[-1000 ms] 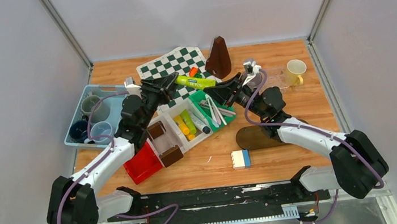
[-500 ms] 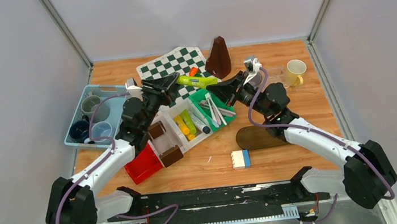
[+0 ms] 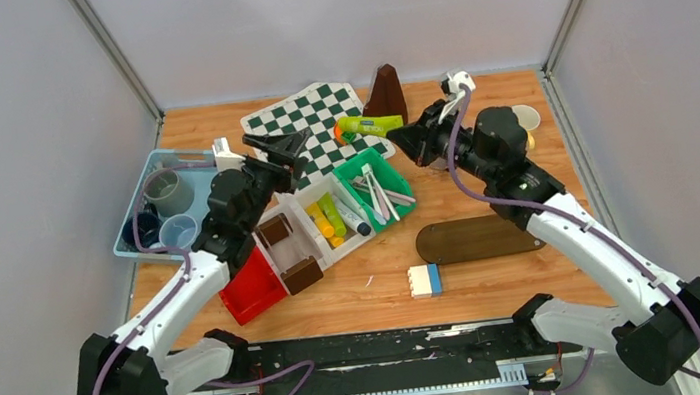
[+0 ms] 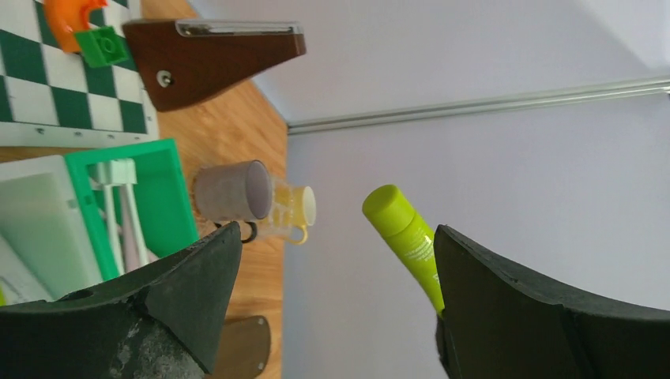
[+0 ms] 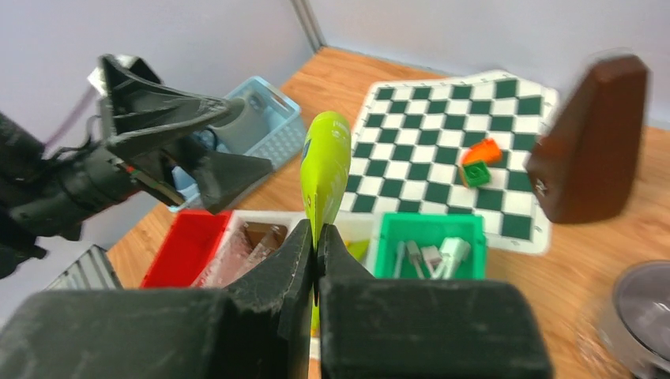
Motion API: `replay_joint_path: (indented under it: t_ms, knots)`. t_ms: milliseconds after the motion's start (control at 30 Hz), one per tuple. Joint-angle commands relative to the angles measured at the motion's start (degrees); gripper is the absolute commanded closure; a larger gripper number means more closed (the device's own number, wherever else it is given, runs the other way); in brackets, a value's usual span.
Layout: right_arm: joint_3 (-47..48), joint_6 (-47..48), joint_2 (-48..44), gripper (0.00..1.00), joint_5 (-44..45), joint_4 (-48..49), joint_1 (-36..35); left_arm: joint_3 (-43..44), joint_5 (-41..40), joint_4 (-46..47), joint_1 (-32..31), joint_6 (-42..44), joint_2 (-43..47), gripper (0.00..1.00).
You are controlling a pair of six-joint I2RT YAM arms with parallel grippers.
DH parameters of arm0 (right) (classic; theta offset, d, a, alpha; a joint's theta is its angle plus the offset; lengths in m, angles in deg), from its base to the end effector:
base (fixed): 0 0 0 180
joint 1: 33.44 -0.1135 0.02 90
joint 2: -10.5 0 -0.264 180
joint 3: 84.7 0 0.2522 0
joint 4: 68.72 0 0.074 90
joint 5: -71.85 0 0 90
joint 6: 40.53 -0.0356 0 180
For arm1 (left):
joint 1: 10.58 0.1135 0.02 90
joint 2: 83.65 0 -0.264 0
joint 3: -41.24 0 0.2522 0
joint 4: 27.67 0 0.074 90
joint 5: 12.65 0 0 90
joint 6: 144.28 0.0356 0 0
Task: Prepare toiletry sets of a toothbrush and toothpaste on the tray
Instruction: Place the toothpaste in the toothpaste holder.
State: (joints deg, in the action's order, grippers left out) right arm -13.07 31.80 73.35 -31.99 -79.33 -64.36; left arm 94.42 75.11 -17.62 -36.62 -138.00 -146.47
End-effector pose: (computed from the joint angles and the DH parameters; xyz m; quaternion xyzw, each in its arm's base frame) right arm 0.2163 0.1395 0.3834 -0.1655 0.6986 0.3630 0.5939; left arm 0.2321 -0.1118 0.3069 -0.3519 0.6104 -0.5724 0.4194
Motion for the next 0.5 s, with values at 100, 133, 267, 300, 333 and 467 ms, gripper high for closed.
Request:
replay_joint_path:
  t_ms: [100, 133, 267, 300, 333, 467]
  knots:
    - [15.4, 4.6, 1.0, 1.00, 10.8, -25.5, 3.3, 11.3, -2.1, -20.8, 1.7, 25.1, 4.0, 0.00]
    - [17.1, 4.8, 1.8, 1.00, 12.2, -28.6, 3.9, 13.6, -2.3, -22.2, 1.8, 29.4, 4.0, 0.00]
    - [25.4, 5.8, 5.7, 1.00, 19.1, -39.6, 6.4, 20.8, -3.3, -31.2, 2.0, 42.5, 3.1, 0.00]
    - [27.6, 5.9, 7.0, 1.00, 20.5, -42.5, 7.3, 22.0, -3.0, -33.9, 2.4, 44.5, 2.6, 0.00]
    - [29.5, 6.1, 8.2, 1.00, 21.5, -44.9, 8.3, 24.4, -2.8, -35.2, 2.7, 48.5, 2.2, 0.00]
    - [34.2, 6.2, 12.0, 1.00, 23.6, -50.5, 13.2, 31.4, -1.7, -44.8, 4.7, 58.8, 0.0, 0.00]
